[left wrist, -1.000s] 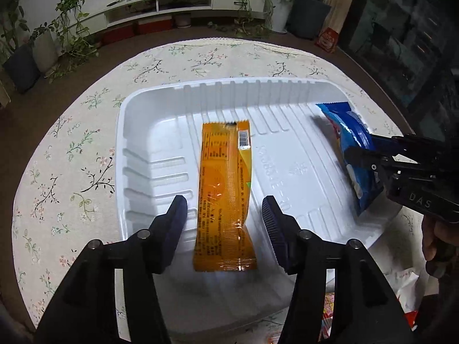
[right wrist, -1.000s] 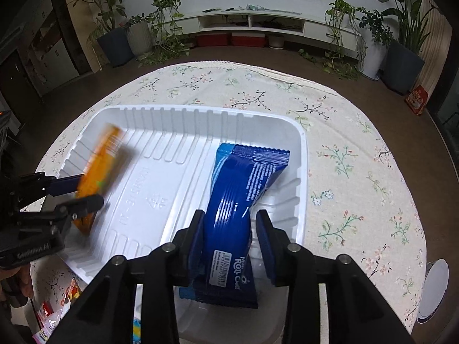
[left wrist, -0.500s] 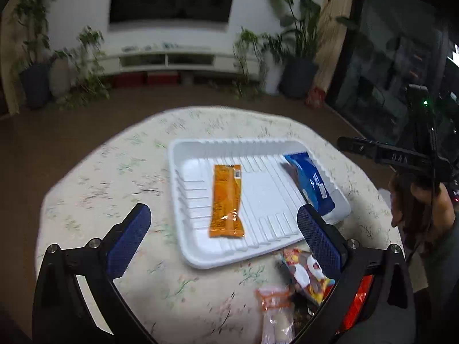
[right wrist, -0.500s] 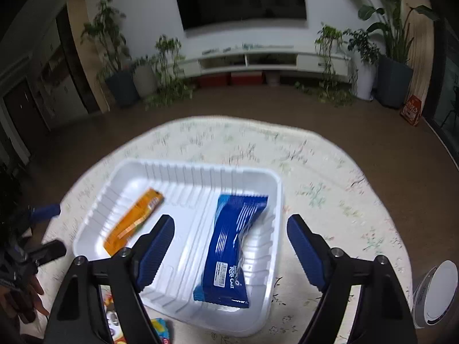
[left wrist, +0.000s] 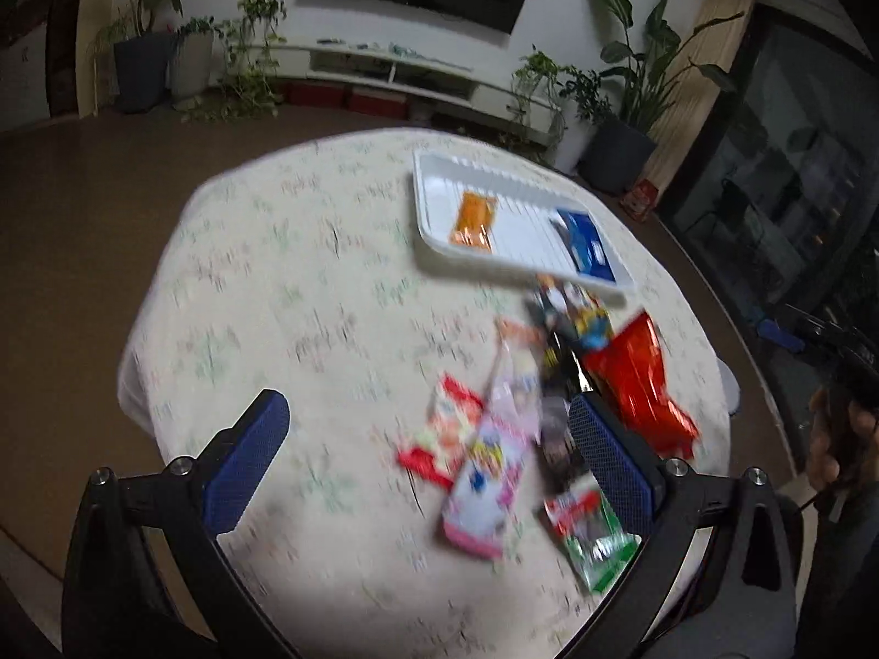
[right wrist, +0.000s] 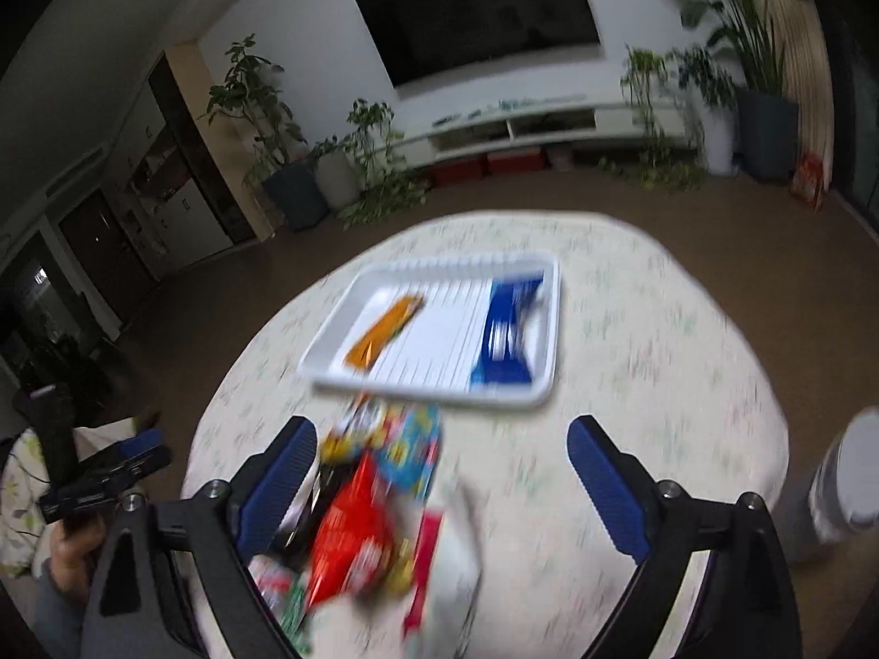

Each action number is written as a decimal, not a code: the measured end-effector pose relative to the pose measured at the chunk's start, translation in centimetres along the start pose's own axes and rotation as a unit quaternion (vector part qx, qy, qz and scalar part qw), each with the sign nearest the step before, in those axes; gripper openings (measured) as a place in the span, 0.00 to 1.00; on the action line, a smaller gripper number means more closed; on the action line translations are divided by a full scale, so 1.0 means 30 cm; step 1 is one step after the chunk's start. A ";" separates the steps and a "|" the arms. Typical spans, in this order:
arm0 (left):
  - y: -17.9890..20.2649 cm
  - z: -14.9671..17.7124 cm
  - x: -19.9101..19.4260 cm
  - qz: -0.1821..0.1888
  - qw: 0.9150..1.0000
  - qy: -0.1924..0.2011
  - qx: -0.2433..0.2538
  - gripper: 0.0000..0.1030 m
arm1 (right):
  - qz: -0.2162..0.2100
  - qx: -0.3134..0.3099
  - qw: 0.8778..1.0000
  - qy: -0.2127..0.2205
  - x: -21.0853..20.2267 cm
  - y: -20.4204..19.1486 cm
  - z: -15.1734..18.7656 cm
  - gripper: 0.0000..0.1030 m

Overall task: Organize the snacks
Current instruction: 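Move both tools back over the snack pile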

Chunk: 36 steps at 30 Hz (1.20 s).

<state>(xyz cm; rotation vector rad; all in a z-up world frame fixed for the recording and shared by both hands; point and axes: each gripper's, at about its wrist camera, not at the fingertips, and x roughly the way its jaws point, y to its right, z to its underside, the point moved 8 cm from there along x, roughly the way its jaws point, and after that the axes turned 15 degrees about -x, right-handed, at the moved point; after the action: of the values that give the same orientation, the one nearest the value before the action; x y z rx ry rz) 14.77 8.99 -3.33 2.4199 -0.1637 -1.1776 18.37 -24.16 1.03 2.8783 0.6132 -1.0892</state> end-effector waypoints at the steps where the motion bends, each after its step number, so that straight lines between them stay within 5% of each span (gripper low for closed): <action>1: -0.003 0.046 0.002 0.001 1.000 -0.008 0.000 1.00 | -0.010 0.012 1.000 -0.004 -0.030 -0.014 0.044 0.92; 11: 0.050 0.176 0.058 -0.013 0.996 -0.055 0.069 1.00 | 0.029 0.103 0.990 -0.092 -0.105 -0.040 0.392 0.86; 16: 0.079 0.164 0.100 -0.030 0.988 -0.075 0.128 0.99 | 0.084 0.023 0.989 -0.121 -0.052 -0.086 0.391 0.77; 26: 0.120 0.186 0.230 -0.051 0.967 -0.110 0.225 0.87 | 0.097 -0.034 0.984 -0.148 0.049 -0.156 0.376 0.76; 30: 0.120 0.197 0.278 -0.053 0.962 -0.129 0.235 0.76 | 0.095 -0.027 0.983 -0.156 0.072 -0.149 0.394 0.76; 33: 0.113 0.209 0.301 -0.056 0.959 -0.134 0.242 0.57 | 0.096 -0.025 0.982 -0.160 0.086 -0.142 0.400 0.76; 36: 0.108 0.213 0.310 -0.055 0.959 -0.132 0.245 0.55 | 0.096 -0.022 0.982 -0.161 0.097 -0.136 0.401 0.76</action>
<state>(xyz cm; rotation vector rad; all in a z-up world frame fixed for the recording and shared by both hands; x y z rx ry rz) 15.98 1.24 -12.05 2.6986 -0.4569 -1.6751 11.23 -21.02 -9.41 2.5726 0.3301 -1.4421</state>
